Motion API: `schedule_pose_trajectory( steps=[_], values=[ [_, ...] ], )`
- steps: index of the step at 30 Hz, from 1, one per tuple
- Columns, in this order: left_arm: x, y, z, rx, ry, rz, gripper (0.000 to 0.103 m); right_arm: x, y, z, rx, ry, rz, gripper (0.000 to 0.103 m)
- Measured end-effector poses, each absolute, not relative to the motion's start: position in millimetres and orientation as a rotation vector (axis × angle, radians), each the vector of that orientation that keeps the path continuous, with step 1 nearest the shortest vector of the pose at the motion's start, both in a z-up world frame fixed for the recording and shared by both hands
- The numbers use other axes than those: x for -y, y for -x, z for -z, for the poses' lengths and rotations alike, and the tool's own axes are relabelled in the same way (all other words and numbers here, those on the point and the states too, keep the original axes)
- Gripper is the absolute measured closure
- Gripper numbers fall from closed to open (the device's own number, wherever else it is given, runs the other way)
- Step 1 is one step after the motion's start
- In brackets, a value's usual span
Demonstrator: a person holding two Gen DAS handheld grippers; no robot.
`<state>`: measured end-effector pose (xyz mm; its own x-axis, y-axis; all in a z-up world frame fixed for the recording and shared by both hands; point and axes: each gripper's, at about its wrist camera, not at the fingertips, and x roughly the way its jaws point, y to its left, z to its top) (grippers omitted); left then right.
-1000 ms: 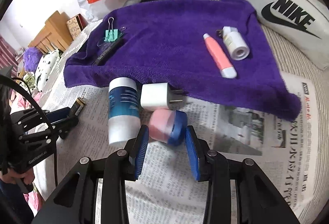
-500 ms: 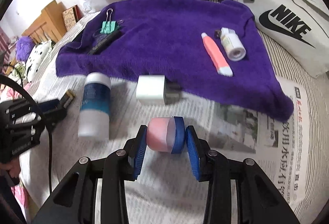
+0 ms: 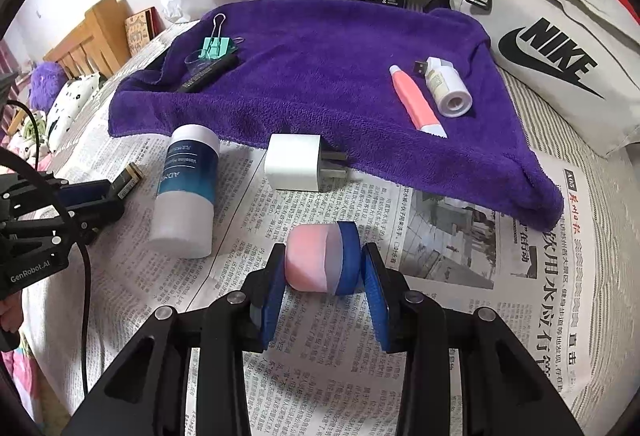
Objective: Organize rigid objects
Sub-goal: 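Close the right tool on the pink-lidded jar while the left tool holds the bottle, then carry the bottle and the pink-lidded jar with both tools onto the purple towel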
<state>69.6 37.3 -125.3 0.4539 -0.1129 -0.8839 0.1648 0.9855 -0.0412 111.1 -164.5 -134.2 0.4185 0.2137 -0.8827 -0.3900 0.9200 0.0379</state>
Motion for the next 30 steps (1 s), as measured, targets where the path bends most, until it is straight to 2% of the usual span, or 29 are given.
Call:
schedule_pose_trajectory(
  steps=[14, 23, 30],
  values=[
    [-53, -73, 123, -1.099, 0.040, 0.215, 0.080, 174, -107, 131, -1.095, 0.142, -0.408, 0.066],
    [-36, -71, 124, -1.091, -0.077, 0.177, 0.080, 178, -102, 131, -1.104, 0.164, -0.409, 0.066],
    [-42, -76, 116, -1.086, -0.012, 0.159, 0.081, 188, -107, 118, -1.096, 0.135, -0.423, 0.067]
  ],
)
